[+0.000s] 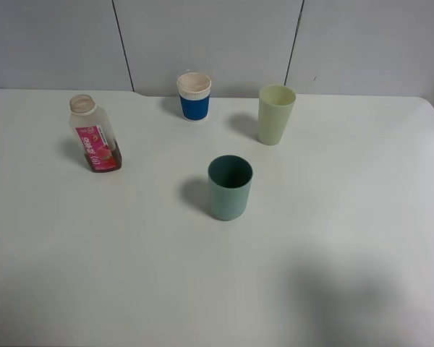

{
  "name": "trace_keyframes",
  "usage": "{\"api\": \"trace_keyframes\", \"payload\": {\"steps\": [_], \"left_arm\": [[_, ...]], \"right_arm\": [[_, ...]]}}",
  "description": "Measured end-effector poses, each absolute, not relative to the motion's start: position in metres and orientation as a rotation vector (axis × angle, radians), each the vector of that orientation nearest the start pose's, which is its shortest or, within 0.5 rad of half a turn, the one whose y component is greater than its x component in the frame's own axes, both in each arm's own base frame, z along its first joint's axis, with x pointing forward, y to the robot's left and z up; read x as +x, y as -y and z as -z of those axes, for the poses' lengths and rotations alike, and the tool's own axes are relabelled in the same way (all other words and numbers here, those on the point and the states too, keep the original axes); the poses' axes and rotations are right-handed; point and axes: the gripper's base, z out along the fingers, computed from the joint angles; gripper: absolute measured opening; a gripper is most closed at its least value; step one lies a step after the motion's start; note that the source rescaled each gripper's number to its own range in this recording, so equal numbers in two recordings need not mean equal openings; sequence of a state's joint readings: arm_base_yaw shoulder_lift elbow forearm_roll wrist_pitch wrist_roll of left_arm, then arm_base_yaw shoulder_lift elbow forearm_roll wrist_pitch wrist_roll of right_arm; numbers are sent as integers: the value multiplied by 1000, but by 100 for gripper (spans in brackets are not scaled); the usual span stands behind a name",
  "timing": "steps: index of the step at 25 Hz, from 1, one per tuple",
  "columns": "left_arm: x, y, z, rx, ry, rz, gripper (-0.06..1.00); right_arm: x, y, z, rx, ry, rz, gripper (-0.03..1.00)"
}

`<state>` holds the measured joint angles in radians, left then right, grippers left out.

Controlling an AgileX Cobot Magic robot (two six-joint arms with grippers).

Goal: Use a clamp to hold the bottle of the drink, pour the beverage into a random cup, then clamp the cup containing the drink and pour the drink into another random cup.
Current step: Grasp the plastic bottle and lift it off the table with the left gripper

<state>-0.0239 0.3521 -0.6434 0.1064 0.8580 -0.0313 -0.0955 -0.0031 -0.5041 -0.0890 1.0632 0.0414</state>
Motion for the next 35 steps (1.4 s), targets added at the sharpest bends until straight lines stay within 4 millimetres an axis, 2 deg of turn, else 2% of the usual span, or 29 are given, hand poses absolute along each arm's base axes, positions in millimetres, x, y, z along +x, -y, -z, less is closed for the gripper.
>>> {"api": "trace_keyframes", "payload": {"steps": [4, 11, 16, 22, 30, 35], "left_arm": [[80, -5, -328, 37, -2102, -102, 100], [126, -5, -314, 120, -2208, -153, 100], [149, -7, -303, 178, -2262, -219, 100], [164, -8, -296, 218, -2279, -257, 100], [178, 9, -248, 281, -2360, -196, 100], [181, 17, -231, 229, -2284, -122, 100]], "right_arm": [[-7, 6, -278, 144, -2034, 140, 76], [-7, 6, -278, 144, -2034, 140, 76], [-7, 6, -278, 144, -2034, 140, 76], [-7, 6, -278, 144, -2034, 140, 76], [-7, 6, -278, 144, -2034, 140, 76], [-7, 6, -278, 144, -2034, 140, 76]]}}
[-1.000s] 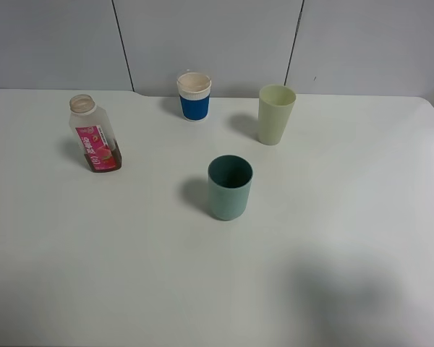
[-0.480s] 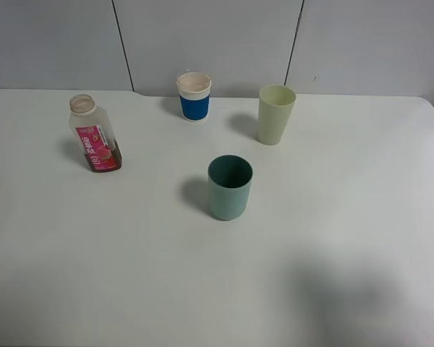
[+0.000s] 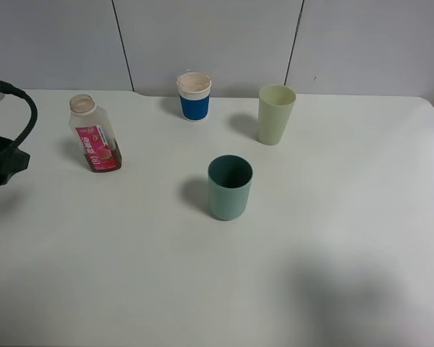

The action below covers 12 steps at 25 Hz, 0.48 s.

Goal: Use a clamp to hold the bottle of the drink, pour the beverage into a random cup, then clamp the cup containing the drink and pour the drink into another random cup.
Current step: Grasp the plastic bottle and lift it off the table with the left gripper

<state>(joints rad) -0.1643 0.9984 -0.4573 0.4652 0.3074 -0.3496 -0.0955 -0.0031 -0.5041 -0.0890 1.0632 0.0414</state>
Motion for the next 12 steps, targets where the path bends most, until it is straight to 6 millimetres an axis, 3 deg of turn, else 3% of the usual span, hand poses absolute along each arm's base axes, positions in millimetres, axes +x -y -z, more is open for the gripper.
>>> {"api": "trace_keyframes", "payload": {"steps": [8, 12], "left_arm": [[188, 29, -216, 169, -2114, 146, 100], [201, 18, -205, 142, -2113, 248, 100]], "right_arm": [[-7, 6, -278, 144, -2034, 140, 76], [-7, 6, -278, 144, -2034, 140, 76]]}}
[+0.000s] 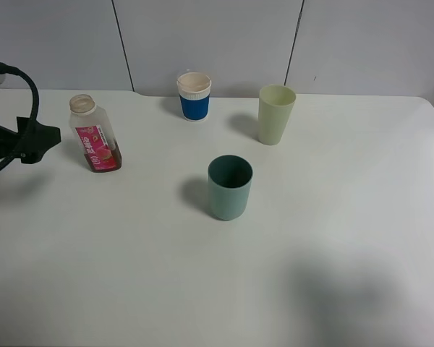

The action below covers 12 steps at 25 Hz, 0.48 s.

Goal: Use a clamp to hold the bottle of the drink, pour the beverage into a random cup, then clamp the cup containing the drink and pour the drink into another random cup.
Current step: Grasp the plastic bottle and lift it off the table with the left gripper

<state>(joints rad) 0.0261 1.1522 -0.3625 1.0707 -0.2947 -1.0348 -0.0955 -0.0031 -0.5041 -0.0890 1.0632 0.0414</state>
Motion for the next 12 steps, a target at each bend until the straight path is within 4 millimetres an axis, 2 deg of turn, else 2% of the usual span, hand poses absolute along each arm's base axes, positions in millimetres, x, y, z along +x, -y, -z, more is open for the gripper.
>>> {"api": "trace_keyframes", "payload": {"steps": [8, 12], "left_arm": [[224, -23, -181, 42, -2111, 416, 100], [234, -37, -170, 129, -2152, 380, 100]], "right_arm": [[-7, 6, -278, 144, -2034, 140, 76], [-7, 6, -278, 144, -2034, 140, 76]]}}
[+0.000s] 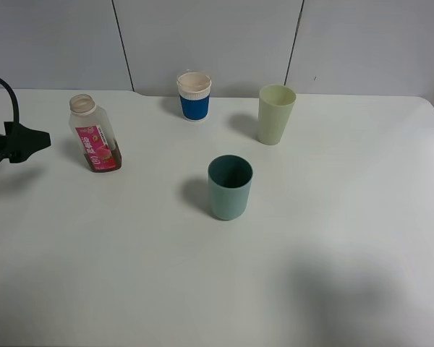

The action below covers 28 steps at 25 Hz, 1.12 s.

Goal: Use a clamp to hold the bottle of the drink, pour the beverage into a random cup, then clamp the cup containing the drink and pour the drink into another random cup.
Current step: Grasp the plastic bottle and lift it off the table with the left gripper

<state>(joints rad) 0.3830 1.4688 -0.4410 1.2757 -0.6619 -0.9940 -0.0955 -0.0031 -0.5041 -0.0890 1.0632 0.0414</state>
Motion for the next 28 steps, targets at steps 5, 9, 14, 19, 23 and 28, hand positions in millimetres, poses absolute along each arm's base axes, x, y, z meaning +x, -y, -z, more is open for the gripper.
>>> {"api": "trace_keyframes", "payload": {"steps": [5, 9, 14, 19, 23, 28], "left_arm": [[244, -40, -162, 376, -2137, 315, 100], [255, -33, -156, 742, -2044, 407, 100], [275, -33, -144, 938, -1951, 548, 100], [293, -40, -143, 1007, -1921, 537, 100], [308, -46, -138, 1035, -1907, 531, 100], [316, -45, -131, 1048, -1879, 589, 100]], "right_arm": [[-7, 6, -278, 144, -2034, 140, 76], [-7, 6, -278, 144, -2034, 140, 76], [-7, 6, -278, 144, -2034, 140, 76], [-7, 6, -278, 144, -2034, 140, 76], [-7, 6, -278, 144, -2034, 140, 76], [-7, 6, -278, 144, -2034, 140, 76]]}}
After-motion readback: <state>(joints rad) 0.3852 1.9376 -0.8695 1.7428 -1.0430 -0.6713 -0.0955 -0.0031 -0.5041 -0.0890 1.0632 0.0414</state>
